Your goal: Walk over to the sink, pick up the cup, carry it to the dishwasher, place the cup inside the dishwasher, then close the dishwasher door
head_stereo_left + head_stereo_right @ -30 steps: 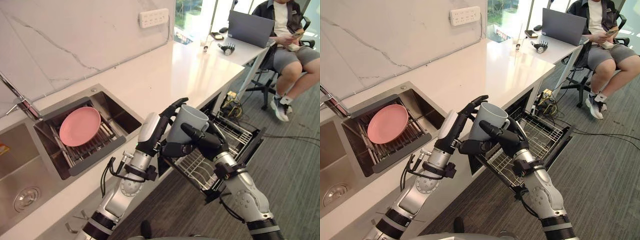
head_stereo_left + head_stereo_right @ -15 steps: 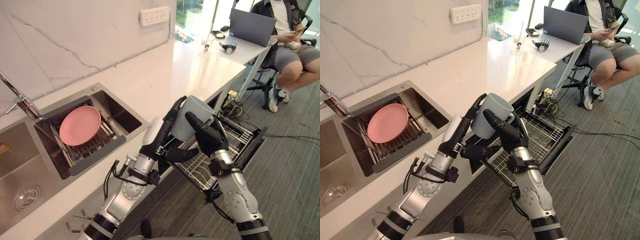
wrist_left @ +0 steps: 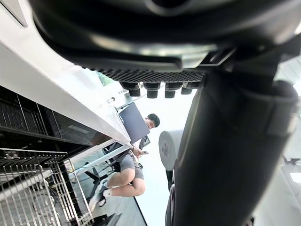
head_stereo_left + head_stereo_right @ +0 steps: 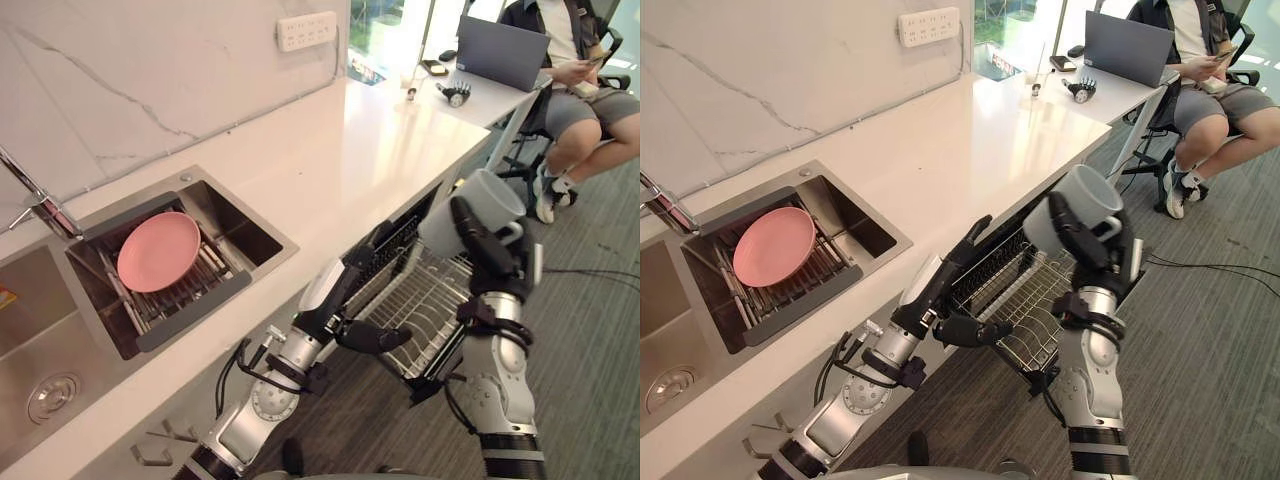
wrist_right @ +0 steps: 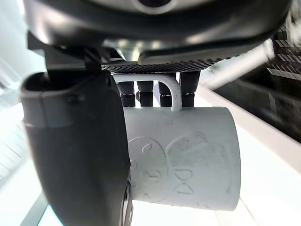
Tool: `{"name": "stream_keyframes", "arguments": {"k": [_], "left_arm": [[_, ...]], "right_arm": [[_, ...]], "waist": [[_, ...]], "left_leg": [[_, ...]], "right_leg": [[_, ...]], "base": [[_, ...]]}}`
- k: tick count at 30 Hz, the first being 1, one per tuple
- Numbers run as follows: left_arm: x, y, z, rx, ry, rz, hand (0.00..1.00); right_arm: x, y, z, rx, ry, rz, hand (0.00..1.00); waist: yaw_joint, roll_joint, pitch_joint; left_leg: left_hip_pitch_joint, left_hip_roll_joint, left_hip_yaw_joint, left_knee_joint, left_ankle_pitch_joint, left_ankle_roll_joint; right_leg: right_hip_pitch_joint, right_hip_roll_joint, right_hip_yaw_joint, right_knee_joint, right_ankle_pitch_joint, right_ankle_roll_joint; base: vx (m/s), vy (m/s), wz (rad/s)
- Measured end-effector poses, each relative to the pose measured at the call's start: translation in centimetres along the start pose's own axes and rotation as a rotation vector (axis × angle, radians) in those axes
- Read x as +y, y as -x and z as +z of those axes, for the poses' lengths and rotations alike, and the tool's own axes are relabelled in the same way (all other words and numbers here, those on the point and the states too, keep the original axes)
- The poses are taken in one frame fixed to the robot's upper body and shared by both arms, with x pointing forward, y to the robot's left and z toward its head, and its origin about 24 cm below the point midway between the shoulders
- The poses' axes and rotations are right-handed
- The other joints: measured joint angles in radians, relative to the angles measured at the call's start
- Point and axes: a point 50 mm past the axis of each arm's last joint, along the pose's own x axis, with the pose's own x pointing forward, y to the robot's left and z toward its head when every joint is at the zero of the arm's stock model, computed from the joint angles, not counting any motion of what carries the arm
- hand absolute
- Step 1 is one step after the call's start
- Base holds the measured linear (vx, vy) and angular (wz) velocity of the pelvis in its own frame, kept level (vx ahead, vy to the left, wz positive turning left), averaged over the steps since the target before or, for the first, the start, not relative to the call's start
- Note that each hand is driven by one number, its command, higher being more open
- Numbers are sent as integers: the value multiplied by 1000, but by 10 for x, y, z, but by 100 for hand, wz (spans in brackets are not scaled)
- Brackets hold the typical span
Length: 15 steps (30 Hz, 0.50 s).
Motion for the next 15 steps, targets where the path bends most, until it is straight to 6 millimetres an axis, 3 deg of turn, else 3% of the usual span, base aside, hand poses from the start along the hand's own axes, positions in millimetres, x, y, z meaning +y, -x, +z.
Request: {"name": "stream_keyframes", "arguments": {"k": [7, 10, 15], "left_arm": [[-6, 7, 5, 25, 450, -10, 100], [-19, 17, -1, 92, 579, -110, 100], [-44, 35, -19, 278, 821, -144, 100]], "right_arm": [[-52, 2, 18, -105, 133, -250, 0], [-64, 6, 11, -68, 163, -274, 0], [-67, 11, -10, 41, 213, -203, 0]], "waist": [[-1, 0, 0], [-5, 1, 0], [-4, 1, 1]], "left_leg": [[0, 0, -4, -1, 0, 0], [0, 0, -8, -1, 0, 0], [-6, 0, -20, -1, 1, -1]], "right_leg": [[3, 0, -8, 0, 0, 0], [7, 0, -13, -1, 0, 0], [7, 0, -25, -2, -1, 0]], "base": [[0, 0, 1], [0, 0, 4], [-2, 0, 8]]}}
